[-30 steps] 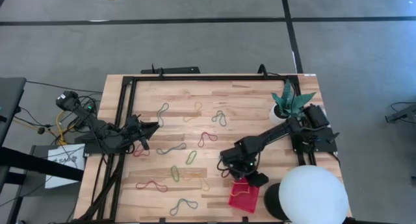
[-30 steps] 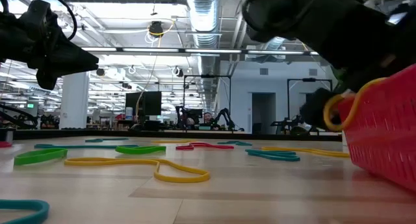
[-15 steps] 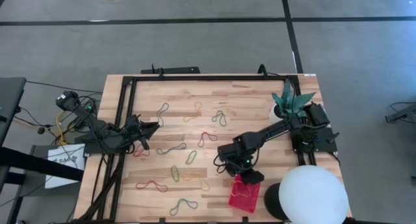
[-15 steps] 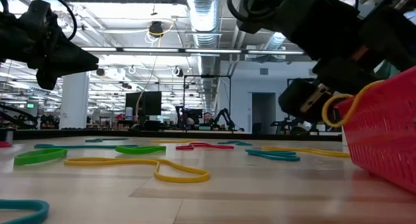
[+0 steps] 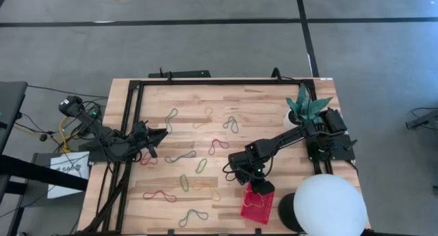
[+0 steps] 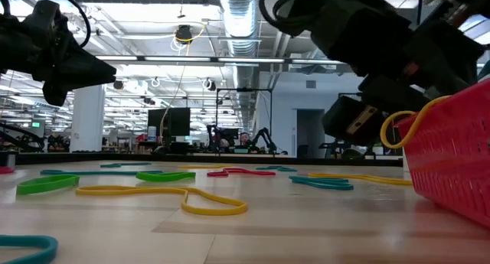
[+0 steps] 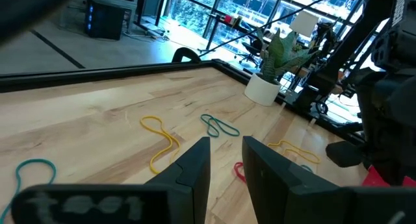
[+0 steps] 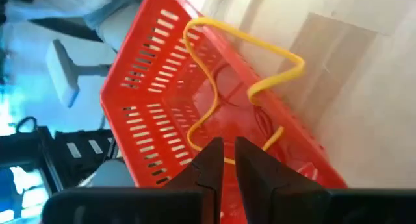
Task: Pick and place items into bin
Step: Put the yellow rubber band into the red bin
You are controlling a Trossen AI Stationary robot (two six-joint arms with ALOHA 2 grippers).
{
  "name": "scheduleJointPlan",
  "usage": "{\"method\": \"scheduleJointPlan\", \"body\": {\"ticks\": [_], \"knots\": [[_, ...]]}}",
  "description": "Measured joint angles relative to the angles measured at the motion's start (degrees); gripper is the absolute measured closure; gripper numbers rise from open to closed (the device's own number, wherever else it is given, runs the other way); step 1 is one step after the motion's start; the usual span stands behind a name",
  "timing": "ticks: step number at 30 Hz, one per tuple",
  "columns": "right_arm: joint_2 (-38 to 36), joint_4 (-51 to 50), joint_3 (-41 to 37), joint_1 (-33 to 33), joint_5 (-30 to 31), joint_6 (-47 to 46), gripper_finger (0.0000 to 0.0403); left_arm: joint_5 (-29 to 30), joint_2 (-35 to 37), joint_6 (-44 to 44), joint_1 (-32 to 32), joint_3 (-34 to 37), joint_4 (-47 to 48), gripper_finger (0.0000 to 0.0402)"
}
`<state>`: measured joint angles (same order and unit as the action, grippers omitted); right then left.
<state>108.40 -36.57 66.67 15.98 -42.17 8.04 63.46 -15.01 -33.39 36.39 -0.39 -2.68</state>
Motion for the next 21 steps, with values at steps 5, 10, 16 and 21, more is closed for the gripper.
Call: {"method": "scheduleJointPlan", "body": {"ticks": [5,10,16,21], "knots": [[-0.3,-1.3,0.9,1.4,0.2,3.2,0.0397,0.0,0.0,0.0,0.0,0.0,0.0,0.0322],[-1.2,-4.8,5.7,2.0,0.4,7.1,0.04,0.0,0.0,0.0,0.0,0.0,0.0,0.0322],[-1.3,-5.2,12.6,1.7,8.4,11.5,0.0401,0.0,0.0,0.0,0.0,0.0,0.0,0.0322],[-1.3,-0.9,12.8,1.1,27.0,13.0,0.0402,0.0,0.0,-0.2,0.0,0.0,0.0,0.0322]]}}
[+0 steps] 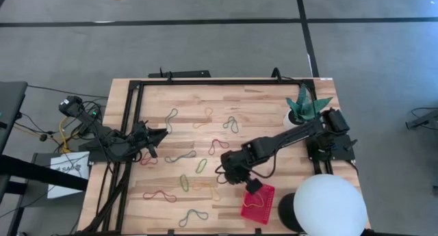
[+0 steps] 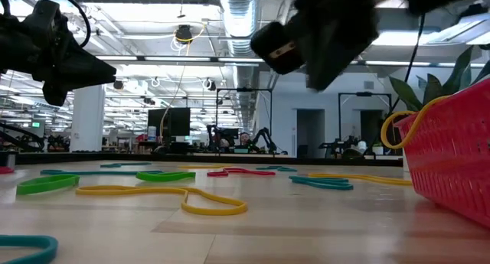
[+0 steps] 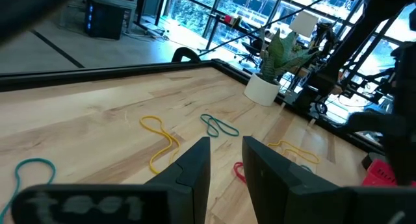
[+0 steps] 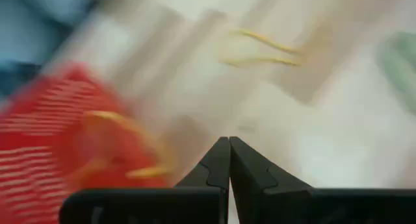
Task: Pick and place items into bin
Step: Put the yellow rubber band into the red bin
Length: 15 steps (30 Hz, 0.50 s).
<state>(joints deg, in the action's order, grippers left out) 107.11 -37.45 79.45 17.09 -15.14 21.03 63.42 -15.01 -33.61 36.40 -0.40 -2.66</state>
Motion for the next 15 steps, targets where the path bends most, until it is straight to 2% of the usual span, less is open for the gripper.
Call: {"method": "scheduleJointPlan", "body": {"ticks": [2,7,15], "knots": [[0.0,0.7,-0.4,-0.4,1.1,0.1,0.0402,0.0,0.0,0.0,0.0,0.0,0.0,0.0322],[0.0,-0.2,-1.5,-0.9,-2.6,0.0,0.0402,0.0,0.0,-0.2,0.0,0.0,0.0,0.0322],[3.1,1.4,-1.9,-0.6,-4.0,0.0,0.0403,0.0,0.0,-0.2,0.0,0.0,0.0,0.0322]]}}
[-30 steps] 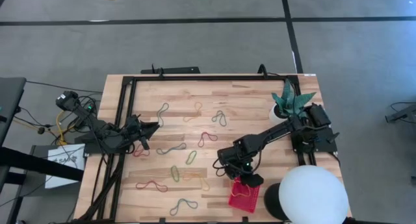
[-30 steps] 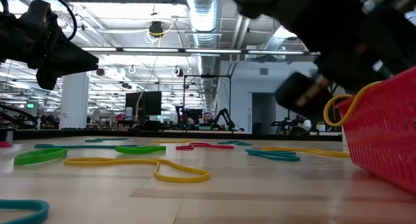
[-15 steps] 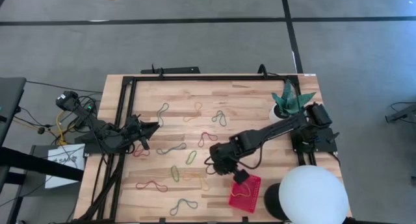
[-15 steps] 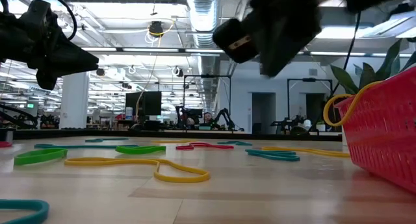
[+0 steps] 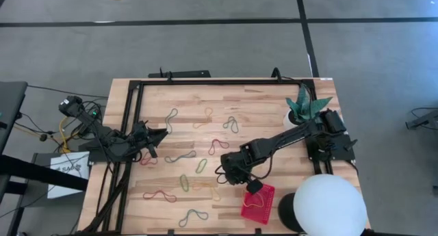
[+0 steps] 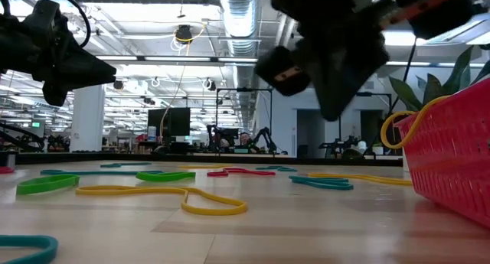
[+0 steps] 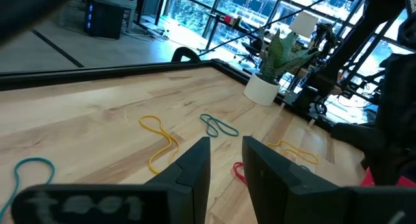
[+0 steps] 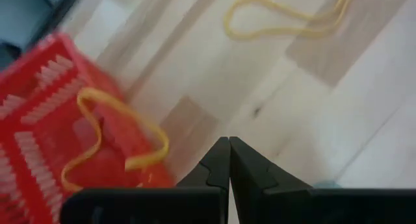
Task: Pick and place items into bin
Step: Put the yellow rubber band into the red bin
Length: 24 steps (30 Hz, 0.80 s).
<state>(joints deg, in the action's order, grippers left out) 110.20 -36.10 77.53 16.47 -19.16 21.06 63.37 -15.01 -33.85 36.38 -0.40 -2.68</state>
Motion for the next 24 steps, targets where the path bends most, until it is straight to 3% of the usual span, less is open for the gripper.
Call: {"method": "scheduleJointPlan", "body": {"ticks": [5,14,24], "knots": [[3.7,-1.3,0.0,-0.3,-0.5,0.0,0.0403,-0.1,0.0,0.0,0.0,0.0,0.0,0.0322],[2.5,-3.3,0.1,-0.7,-7.6,0.4,0.0403,-0.1,-0.7,0.0,0.0,0.0,0.0,0.0322],[2.5,-4.2,0.1,0.0,-7.4,0.3,0.0403,-0.1,-0.8,0.1,0.0,0.0,-0.1,0.0322]]}}
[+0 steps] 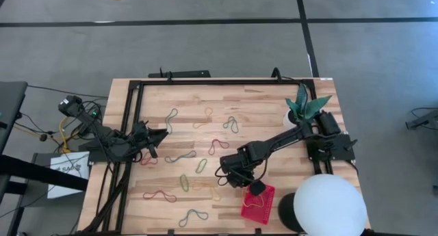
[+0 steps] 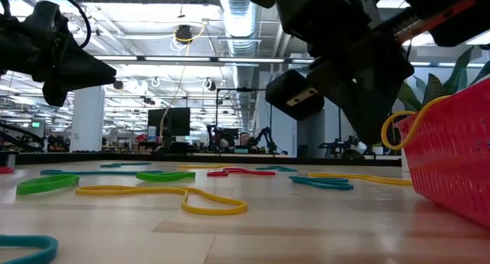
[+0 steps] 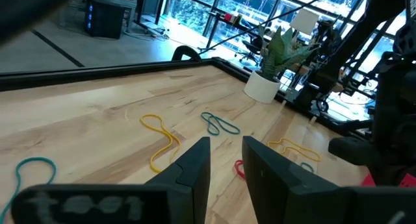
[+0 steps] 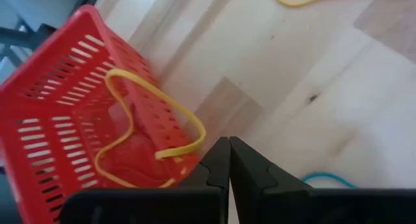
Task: Pick and place items into bin
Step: Put the yellow rubber band into the red bin
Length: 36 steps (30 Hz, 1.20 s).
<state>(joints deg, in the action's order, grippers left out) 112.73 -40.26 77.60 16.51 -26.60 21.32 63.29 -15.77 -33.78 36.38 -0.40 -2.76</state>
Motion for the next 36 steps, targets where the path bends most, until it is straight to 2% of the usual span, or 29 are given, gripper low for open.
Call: {"method": "scheduleJointPlan", "body": {"ticks": [4,13,19,21,27,36], "knots": [[0.0,-0.4,0.0,0.3,-4.7,-0.3,0.0403,0.0,0.0,0.0,0.0,0.0,0.0,0.0322],[-1.3,-3.5,3.8,0.6,-5.1,-0.3,0.0403,0.0,0.0,0.0,0.0,0.0,-0.1,0.0322],[-3.5,-11.9,7.1,0.8,-10.1,-1.1,0.0403,0.0,0.0,0.0,0.0,0.0,-0.1,0.0322],[-3.5,-11.1,7.5,1.2,-9.0,-3.0,0.0403,0.0,0.0,0.0,0.0,0.0,-0.2,0.0322],[-1.9,-12.3,7.4,3.2,0.9,-9.2,0.04,-0.1,0.0,0.0,0.0,0.0,-0.2,0.0322],[-1.8,-11.1,7.1,5.8,1.2,-11.9,0.0366,-0.1,0.0,-0.3,0.0,0.0,-0.2,0.0322]]}}
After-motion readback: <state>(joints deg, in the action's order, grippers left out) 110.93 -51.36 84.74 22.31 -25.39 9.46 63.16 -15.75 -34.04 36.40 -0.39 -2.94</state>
